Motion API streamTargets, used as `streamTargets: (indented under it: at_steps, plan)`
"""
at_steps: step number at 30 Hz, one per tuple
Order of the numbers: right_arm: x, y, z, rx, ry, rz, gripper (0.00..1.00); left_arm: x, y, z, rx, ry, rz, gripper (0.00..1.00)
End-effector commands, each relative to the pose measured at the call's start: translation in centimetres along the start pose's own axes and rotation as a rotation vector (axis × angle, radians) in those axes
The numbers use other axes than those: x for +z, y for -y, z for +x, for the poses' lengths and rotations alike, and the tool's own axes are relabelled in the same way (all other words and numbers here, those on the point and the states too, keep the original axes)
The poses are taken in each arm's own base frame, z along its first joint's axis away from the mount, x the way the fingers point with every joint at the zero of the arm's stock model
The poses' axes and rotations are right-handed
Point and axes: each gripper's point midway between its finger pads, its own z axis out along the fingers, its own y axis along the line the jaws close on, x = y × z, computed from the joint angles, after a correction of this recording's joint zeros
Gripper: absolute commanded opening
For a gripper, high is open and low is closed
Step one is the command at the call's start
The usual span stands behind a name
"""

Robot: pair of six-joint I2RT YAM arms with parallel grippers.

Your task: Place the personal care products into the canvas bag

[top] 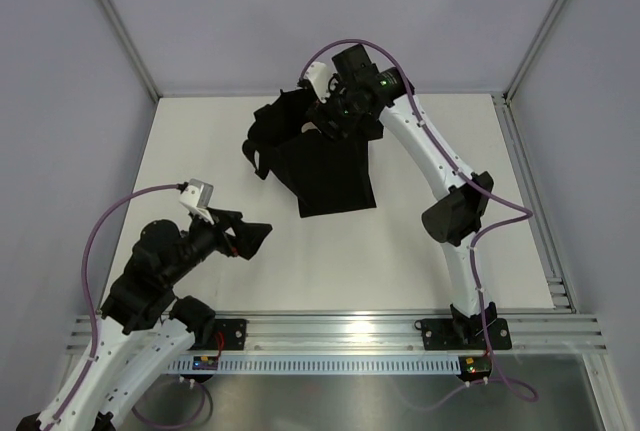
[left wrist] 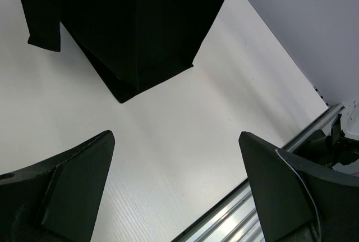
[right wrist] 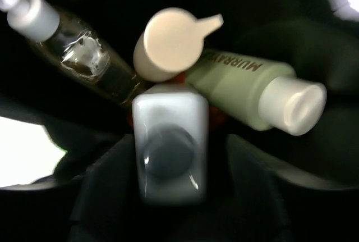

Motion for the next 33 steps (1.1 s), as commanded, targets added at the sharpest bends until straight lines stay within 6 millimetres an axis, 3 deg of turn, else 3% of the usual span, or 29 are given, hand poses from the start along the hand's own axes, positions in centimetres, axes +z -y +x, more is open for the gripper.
streamTargets:
  at_steps: [1, 3, 7, 10, 11, 13, 14, 15, 18, 19, 20, 21, 22, 23, 24, 25, 26, 27, 28, 29, 30, 31, 32, 33]
  plan:
    - [-3.6, 0.0, -3.3, -0.034, 0.123, 0.002, 0.82, -0.1, 1.0, -0.9, 0.014, 0.027, 0.048, 0.99]
    - [-5.5, 0.3, -4.8, -0.053, 0.175, 0.021, 0.88, -0.2, 1.1, -1.1, 0.013, 0.03, 0.053, 0.99]
    - [-9.0, 0.4, -6.9, -0.09, 0.27, 0.052, 0.92, -0.2, 1.2, -1.3, 0.015, 0.035, 0.053, 0.99]
    - [-12.9, 0.7, -9.0, -0.091, 0.383, 0.093, 0.95, -0.1, 1.1, -1.3, 0.017, 0.032, 0.048, 0.99]
    - [-15.3, 0.5, -9.8, -0.095, 0.434, 0.113, 0.99, -0.1, 1.1, -1.3, 0.018, 0.028, 0.047, 0.99]
    - [-17.7, 1.4, -11.1, -0.075, 0.514, 0.174, 1.0, 0.0, 1.1, -1.3, 0.022, 0.024, 0.043, 0.99]
    - [-20.7, 2.1, -11.4, -0.053, 0.56, 0.241, 1.0, 0.1, 1.0, -1.4, 0.021, 0.023, 0.038, 0.99]
    - [-22.5, 2.9, -12.1, -0.027, 0.61, 0.293, 0.99, 0.2, 0.9, -1.4, 0.023, 0.019, 0.033, 0.99]
    - [-27.0, 4.4, -10.6, 0.071, 0.666, 0.344, 0.99, 0.5, 0.6, -1.8, 0.04, 0.02, 0.011, 0.99]
    - [-26.9, 5.9, -8.7, 0.16, 0.64, 0.354, 0.99, 0.4, 0.6, -2.2, 0.045, 0.024, 0.006, 0.99]
    - [-28.7, 6.0, -7.5, 0.188, 0.652, 0.373, 1.0, 0.4, 0.4, -2.4, 0.047, 0.026, -0.008, 0.99]
    - [-29.0, 6.7, -6.1, 0.226, 0.636, 0.389, 1.0, 0.5, -0.1, -2.6, 0.049, 0.032, -0.038, 0.99]
    - [-27.0, 8.6, -2.1, 0.337, 0.547, 0.419, 0.99, 0.4, -0.2, -2.9, 0.051, 0.037, -0.051, 0.99]
    - [-29.0, 8.5, -0.7, 0.359, 0.573, 0.465, 0.99, 0.4, -0.7, -3.2, 0.053, 0.046, -0.081, 0.99]
    - [-28.8, 8.8, 1.1, 0.392, 0.552, 0.491, 1.0, 0.3, -0.9, -3.4, 0.062, 0.051, -0.095, 0.99]
    - [-25.4, 8.6, 5.2, 0.451, 0.452, 0.484, 0.99, 0.4, -1.2, -3.3, 0.066, 0.044, -0.113, 0.99]
    - [-28.0, 8.4, 6.7, 0.459, 0.495, 0.571, 0.99, 0.3, -1.8, -3.5, 0.067, 0.05, -0.144, 0.99]
    - [-27.7, 7.9, 8.2, 0.475, 0.483, 0.599, 1.0, 0.3, -2.3, -3.6, 0.071, 0.057, -0.175, 0.99]
    - [-24.8, 7.0, 11.8, 0.527, 0.41, 0.598, 1.0, 0.2, -2.9, -3.3, 0.076, 0.044, -0.203, 0.99]
    - [-26.8, 5.9, 12.5, 0.521, 0.463, 0.654, 1.0, 0.2, -3.6, -3.1, 0.077, 0.036, -0.239, 0.99]
    - [-26.5, 5.1, 13.6, 0.531, 0.459, 0.66, 1.0, 0.1, -4.5, -3.1, 0.09, 0.035, -0.288, 0.99]
    - [-24.7, 4.0, 15.8, 0.571, 0.42, 0.648, 1.0, 0.0, -5.0, -2.6, 0.098, 0.018, -0.311, 0.99]
    - [-25.9, 3.3, 16.6, 0.575, 0.449, 0.675, 1.0, -0.1, -5.5, -2.5, 0.108, 0.016, -0.336, 0.99]
    - [-25.9, 2.9, 17.4, 0.587, 0.448, 0.682, 0.99, -0.1, -5.9, -2.1, 0.129, 0.002, -0.346, 0.99]
